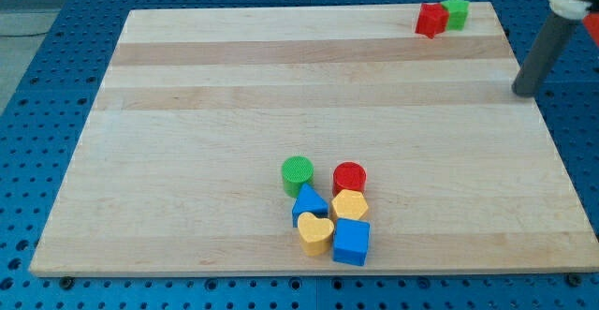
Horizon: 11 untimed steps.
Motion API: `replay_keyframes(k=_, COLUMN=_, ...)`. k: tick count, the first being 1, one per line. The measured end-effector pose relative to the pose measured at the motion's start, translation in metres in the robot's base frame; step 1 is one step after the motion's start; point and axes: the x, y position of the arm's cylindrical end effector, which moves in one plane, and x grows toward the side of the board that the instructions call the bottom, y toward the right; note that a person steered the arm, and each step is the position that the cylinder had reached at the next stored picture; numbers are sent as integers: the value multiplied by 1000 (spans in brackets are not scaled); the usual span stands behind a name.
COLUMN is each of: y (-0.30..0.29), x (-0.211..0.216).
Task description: Separate the red star from the green star
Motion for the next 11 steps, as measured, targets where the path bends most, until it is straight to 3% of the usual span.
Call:
replay_keyframes(k=2, y=50, x=-57)
replay_keyframes(k=4, y=50, x=-174)
replay_keyframes(k=9, y=-46, x=-179)
replay_keyframes(k=11, y=-53, x=-157)
